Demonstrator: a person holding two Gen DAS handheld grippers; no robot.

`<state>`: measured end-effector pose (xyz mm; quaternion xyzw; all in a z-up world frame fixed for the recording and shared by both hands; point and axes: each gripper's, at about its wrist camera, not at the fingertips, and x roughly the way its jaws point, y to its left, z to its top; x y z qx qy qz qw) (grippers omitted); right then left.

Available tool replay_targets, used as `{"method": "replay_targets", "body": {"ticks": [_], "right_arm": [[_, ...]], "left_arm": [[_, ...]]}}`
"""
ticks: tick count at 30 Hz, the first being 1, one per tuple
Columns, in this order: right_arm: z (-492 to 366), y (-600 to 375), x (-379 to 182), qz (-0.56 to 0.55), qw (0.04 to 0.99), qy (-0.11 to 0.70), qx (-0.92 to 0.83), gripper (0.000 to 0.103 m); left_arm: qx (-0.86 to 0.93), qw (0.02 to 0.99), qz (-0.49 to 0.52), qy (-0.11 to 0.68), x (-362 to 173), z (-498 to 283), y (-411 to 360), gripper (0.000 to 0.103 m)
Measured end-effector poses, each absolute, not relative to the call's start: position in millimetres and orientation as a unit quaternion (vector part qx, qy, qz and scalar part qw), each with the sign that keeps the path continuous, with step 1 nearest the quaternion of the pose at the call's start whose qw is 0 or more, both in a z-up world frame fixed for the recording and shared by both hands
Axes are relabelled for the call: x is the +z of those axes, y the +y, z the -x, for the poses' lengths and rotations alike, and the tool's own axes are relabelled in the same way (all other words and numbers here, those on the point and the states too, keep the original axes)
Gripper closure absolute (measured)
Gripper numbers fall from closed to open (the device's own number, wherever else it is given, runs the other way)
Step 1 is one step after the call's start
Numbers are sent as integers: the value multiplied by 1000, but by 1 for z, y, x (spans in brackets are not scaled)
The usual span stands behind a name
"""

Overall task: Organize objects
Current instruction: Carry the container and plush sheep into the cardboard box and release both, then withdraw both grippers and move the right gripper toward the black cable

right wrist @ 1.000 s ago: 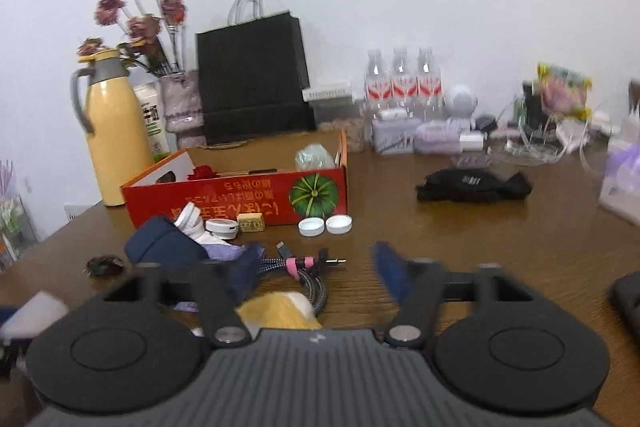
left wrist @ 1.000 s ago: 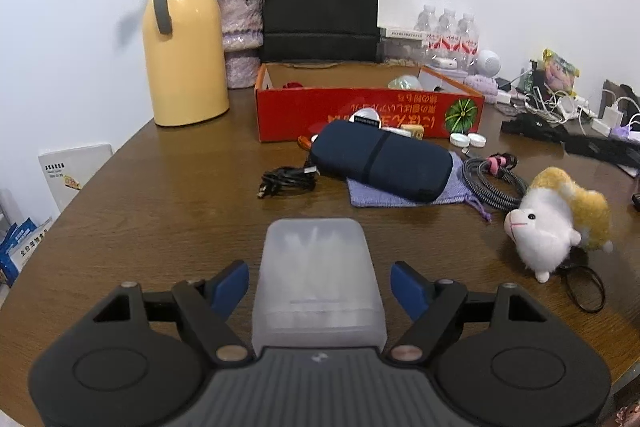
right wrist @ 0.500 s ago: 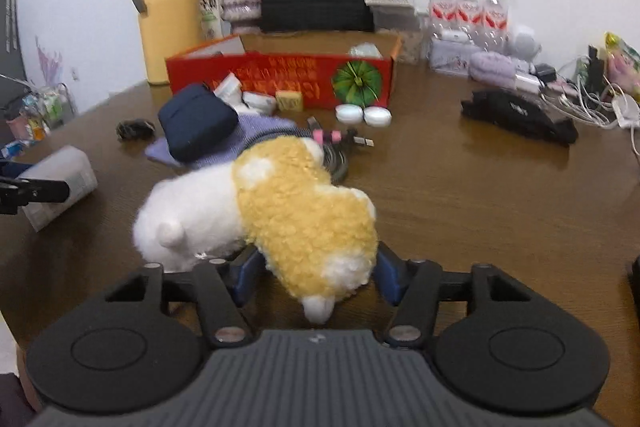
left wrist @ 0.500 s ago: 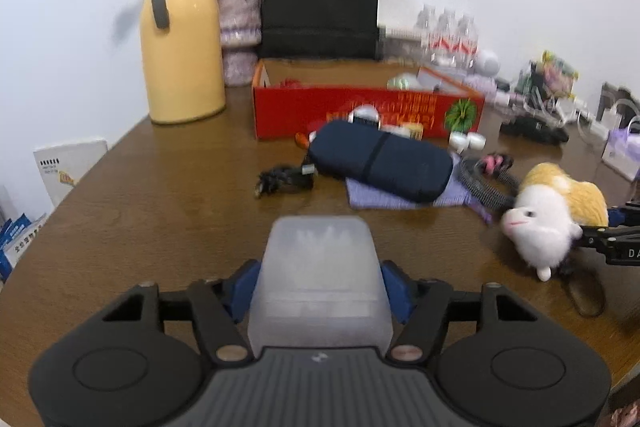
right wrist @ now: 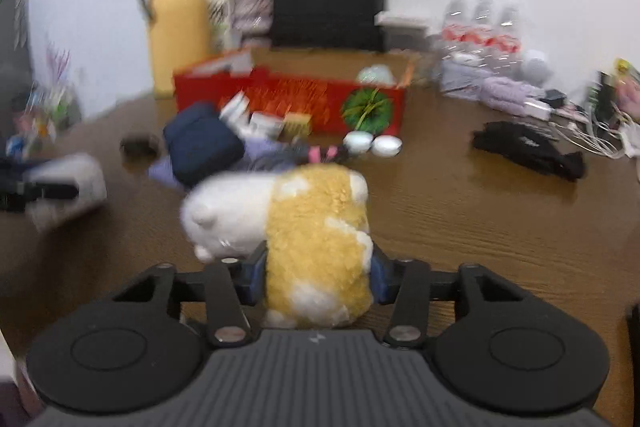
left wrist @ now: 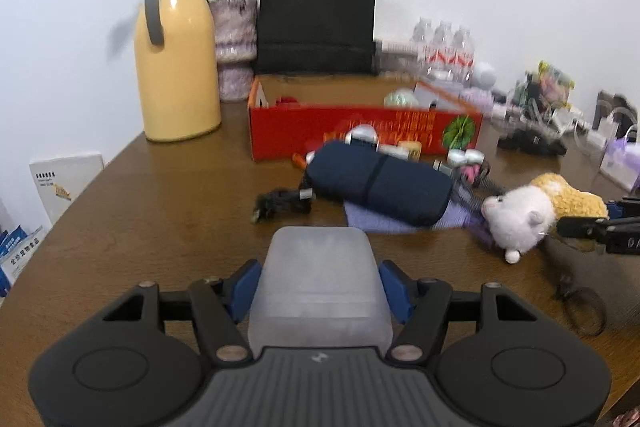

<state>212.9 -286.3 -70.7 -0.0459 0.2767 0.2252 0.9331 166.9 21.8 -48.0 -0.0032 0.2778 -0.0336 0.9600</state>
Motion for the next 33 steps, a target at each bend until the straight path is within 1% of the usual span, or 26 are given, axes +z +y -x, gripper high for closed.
{"method": "replay_targets", "body": {"ticks": [2, 5, 8, 11, 12, 14, 17, 19, 20, 21, 22, 23, 24, 25, 27, 28, 29, 31, 33], "right_arm": [[-206, -292, -54, 16, 941, 260, 214, 56], [-213, -299, -17, -31, 952, 218, 212, 56], [-258, -285, 15, -33, 956, 197, 213, 55], [-337, -260, 27, -34, 948, 229, 217, 55], [-367, -253, 27, -46, 943, 249, 217, 55], [-417, -231, 21, -39, 938, 282, 197, 55], [-462, -201, 4, 19, 939, 315, 140, 55], [-474, -193, -10, 33, 935, 332, 124, 55], [-475, -192, -16, 35, 933, 336, 121, 53], [-475, -188, -22, 43, 933, 338, 117, 52], [-474, -184, -27, 55, 932, 340, 111, 46], [-474, -181, -31, 64, 932, 340, 106, 38], [-473, -181, -33, 67, 933, 337, 107, 34], [-470, -182, -32, 63, 935, 332, 109, 31], [-466, -187, -20, 50, 940, 318, 115, 29], [-462, -192, -9, 40, 944, 307, 118, 21], [-459, -195, 1, 34, 947, 296, 120, 17], [-451, -202, 24, 28, 954, 274, 122, 16], [-443, -209, 44, 21, 958, 258, 122, 15]], "left_arm": [[-35, 965, 15, 259, -34, -170, 27, 39], [-49, 972, 42, 227, 1, -198, 36, 39], [-53, 969, 85, 224, 36, -266, 43, 39], [-36, 958, 116, 259, 57, -362, 42, 39], [-22, 958, 104, 267, 57, -394, 38, 39], [4, 956, 44, 289, 44, -446, 25, 39], [40, 938, 3, 345, 7, -493, 24, 39], [42, 933, 5, 358, -11, -498, 26, 39], [43, 932, 7, 359, -17, -498, 28, 39], [47, 933, 10, 357, -22, -496, 29, 36], [46, 934, 10, 354, -25, -494, 29, 33], [37, 935, 8, 352, -23, -492, 31, 28], [28, 937, 4, 349, -21, -490, 32, 25], [26, 938, 0, 345, -17, -486, 32, 24], [27, 942, -1, 335, -4, -479, 33, 24], [27, 944, 0, 329, 5, -474, 35, 24], [28, 947, 1, 321, 17, -468, 37, 24], [27, 953, -1, 302, 39, -456, 38, 23], [27, 961, -16, 275, 59, -435, 35, 19]]}}
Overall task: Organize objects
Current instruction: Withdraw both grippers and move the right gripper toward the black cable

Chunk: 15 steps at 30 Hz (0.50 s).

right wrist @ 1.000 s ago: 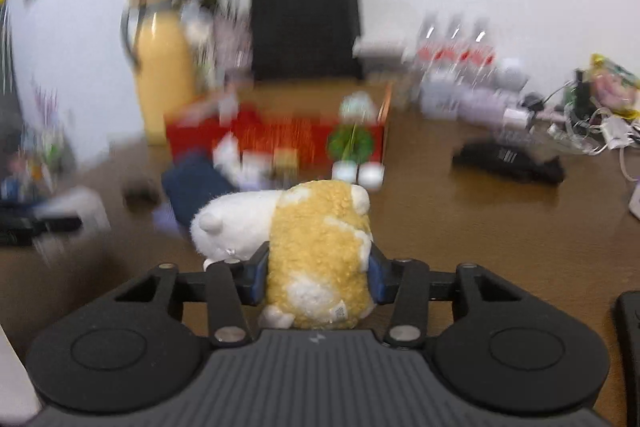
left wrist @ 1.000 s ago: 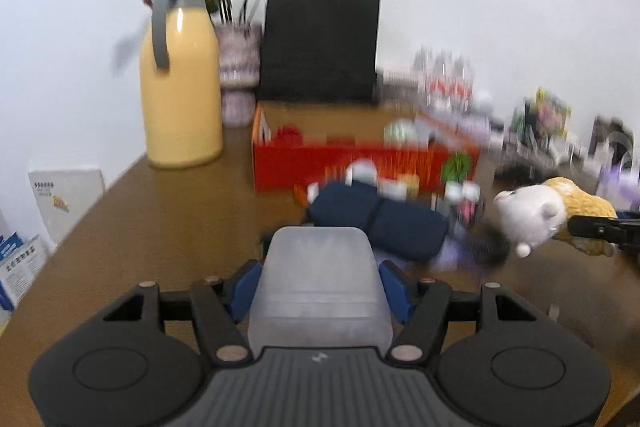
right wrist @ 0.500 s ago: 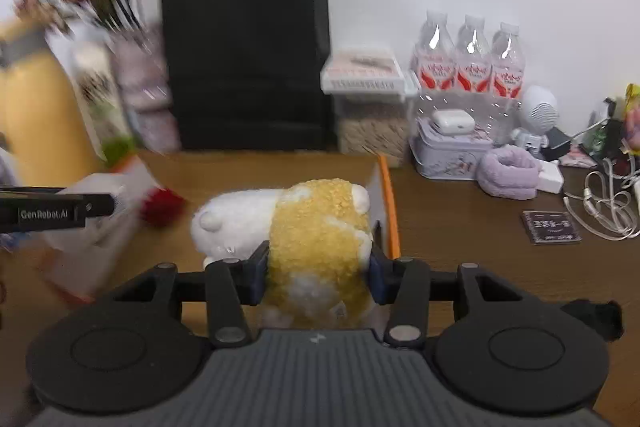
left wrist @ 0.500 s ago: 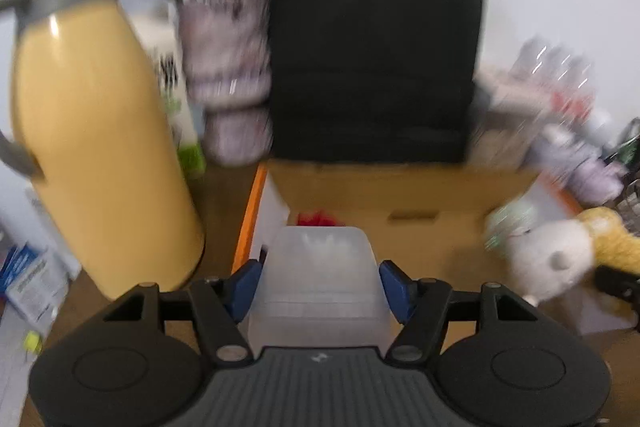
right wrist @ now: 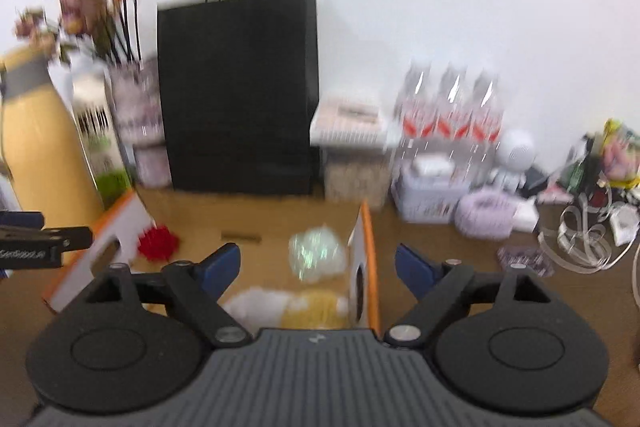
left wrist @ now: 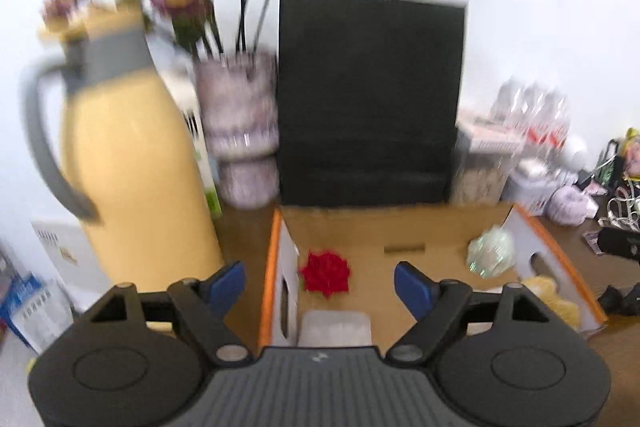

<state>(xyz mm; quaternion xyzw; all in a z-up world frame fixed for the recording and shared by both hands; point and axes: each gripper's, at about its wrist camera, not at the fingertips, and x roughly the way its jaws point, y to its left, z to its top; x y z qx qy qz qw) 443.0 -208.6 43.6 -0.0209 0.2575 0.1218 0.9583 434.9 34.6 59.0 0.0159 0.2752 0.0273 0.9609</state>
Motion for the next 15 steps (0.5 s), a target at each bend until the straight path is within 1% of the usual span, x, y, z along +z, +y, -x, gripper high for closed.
{"method": "replay_targets", "body": {"ticks": [2, 4, 5, 6, 8, 12, 15], "right_arm": [[-427, -215, 55, 3, 959, 250, 135, 9], [-402, -218, 54, -1, 955, 252, 156, 9], [-382, -220, 52, 1, 954, 249, 167, 8], [-364, -222, 50, 1, 953, 245, 176, 8], [-316, -230, 42, -2, 953, 231, 196, 0], [-223, -249, 20, -2, 953, 219, 210, 0], [-168, -261, -3, 1, 948, 230, 220, 0]], "left_arm": [[17, 968, -35, 249, 72, -406, 29, 17], [-9, 972, -38, 231, 77, -363, 27, 16], [-27, 974, -30, 224, 77, -337, 26, 13], [-49, 974, -16, 219, 75, -309, 26, 8], [-87, 974, 9, 210, 65, -256, 26, 1], [-102, 968, -2, 230, 34, -163, 12, 0], [-76, 970, -30, 230, 18, -118, 9, 0]]}}
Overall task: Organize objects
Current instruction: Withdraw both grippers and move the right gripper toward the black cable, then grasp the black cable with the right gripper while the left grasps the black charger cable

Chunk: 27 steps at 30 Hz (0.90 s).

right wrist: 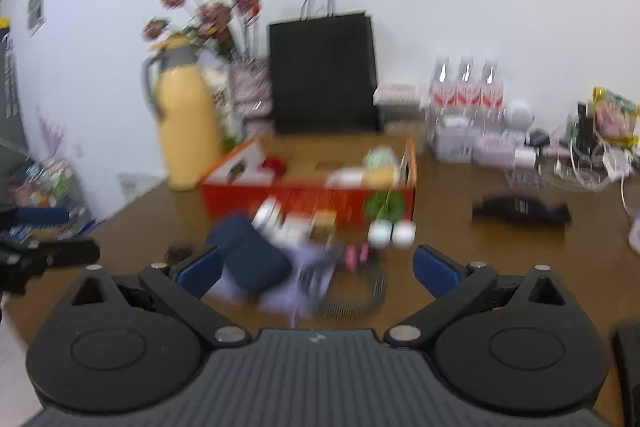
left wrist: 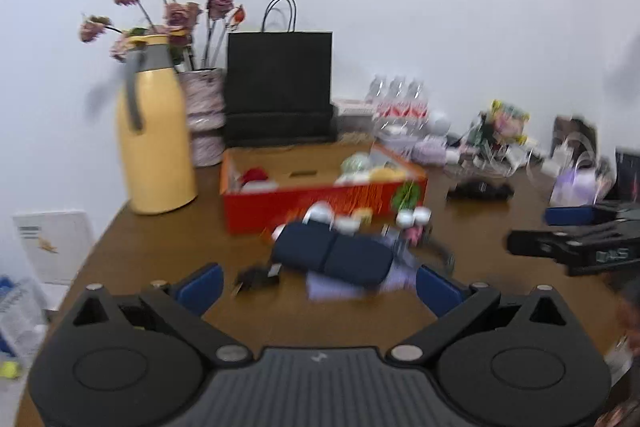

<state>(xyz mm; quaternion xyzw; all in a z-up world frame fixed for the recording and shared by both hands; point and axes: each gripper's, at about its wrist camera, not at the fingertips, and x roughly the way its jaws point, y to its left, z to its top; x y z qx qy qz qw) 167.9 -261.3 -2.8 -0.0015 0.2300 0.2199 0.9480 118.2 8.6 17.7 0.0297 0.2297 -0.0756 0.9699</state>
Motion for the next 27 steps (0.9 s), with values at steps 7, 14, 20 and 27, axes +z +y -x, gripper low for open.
{"method": "replay_targets", "body": {"ticks": [7, 14, 20, 27], "right_arm": [[-98, -285, -30, 19, 941, 269, 206, 0], [-102, -263, -47, 48, 945, 264, 188, 10], [-124, -246, -85, 52, 940, 298, 158, 45], [-154, -234, -92, 61, 933, 312, 168, 66]], "left_arm": [[-41, 965, -25, 259, 1, -80, 32, 0], [-28, 964, -11, 263, -14, -103, 30, 7], [-35, 957, -18, 288, -32, -124, 29, 16], [-31, 953, -20, 300, -44, -164, 37, 20]]}}
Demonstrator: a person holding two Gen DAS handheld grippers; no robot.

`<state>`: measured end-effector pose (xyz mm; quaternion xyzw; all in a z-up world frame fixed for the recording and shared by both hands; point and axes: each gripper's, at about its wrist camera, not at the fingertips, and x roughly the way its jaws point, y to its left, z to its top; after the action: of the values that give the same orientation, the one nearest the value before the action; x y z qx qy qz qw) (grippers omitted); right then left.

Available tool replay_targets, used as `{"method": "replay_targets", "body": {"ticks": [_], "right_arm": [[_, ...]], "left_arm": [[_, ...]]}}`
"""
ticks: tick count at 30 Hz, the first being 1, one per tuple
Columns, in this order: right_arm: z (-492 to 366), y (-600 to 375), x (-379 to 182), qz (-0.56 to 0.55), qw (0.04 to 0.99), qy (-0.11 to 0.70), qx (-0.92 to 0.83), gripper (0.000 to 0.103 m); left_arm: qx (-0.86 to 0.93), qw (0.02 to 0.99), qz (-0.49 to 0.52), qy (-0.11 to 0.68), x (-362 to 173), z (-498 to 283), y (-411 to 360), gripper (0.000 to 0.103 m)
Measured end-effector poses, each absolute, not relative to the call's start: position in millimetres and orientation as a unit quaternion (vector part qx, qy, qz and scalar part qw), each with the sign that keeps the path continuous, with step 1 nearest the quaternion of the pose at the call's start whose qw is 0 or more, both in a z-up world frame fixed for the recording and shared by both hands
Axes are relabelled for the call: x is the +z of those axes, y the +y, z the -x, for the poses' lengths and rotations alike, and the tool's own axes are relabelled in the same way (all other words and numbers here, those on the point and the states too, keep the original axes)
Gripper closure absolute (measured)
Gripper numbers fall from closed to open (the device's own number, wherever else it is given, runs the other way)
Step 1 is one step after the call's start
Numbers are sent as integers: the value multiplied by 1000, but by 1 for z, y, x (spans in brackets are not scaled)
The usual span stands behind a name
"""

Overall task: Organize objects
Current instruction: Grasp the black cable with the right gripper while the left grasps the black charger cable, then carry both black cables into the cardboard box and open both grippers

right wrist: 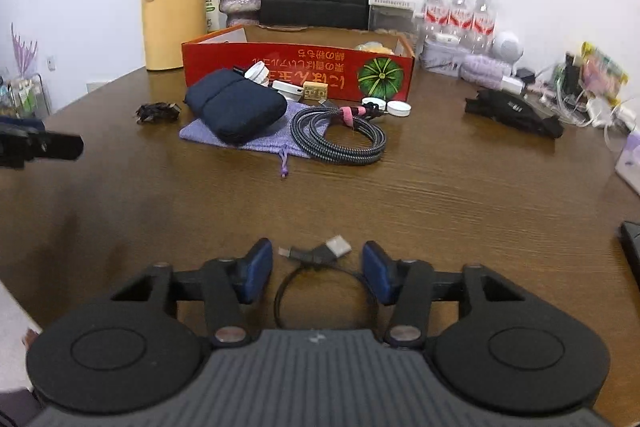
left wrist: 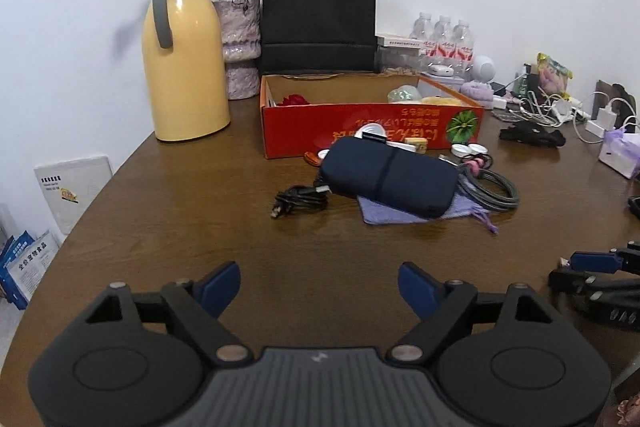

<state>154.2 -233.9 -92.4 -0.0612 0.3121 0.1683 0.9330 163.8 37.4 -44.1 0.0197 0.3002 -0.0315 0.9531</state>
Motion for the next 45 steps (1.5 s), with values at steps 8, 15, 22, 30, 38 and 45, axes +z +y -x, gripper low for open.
{"method": "replay_targets", "body": {"ticks": [8, 15, 22, 30, 38, 45], "right_arm": [[-180, -233, -90, 38, 934, 308, 179, 82], [-202, -226, -73, 30, 947, 262, 182, 82], [-210, -216, -68, 19, 952, 241, 189, 82], [-183, -219, -57, 3, 952, 222, 211, 82], [-173, -236, -28, -5, 951, 193, 240, 82], [-237, -236, 19, -6, 951, 149, 269, 82]], "left_arm": [[-24, 955, -52, 292, -58, -226, 52, 32], [-51, 953, -100, 281, -60, -289, 49, 40], [-70, 942, -110, 311, -72, -286, 40, 61], [-47, 954, -32, 296, -44, -219, 39, 63], [-64, 966, -10, 251, -2, -209, 33, 63], [-119, 958, 26, 260, 38, -314, 37, 63]]}}
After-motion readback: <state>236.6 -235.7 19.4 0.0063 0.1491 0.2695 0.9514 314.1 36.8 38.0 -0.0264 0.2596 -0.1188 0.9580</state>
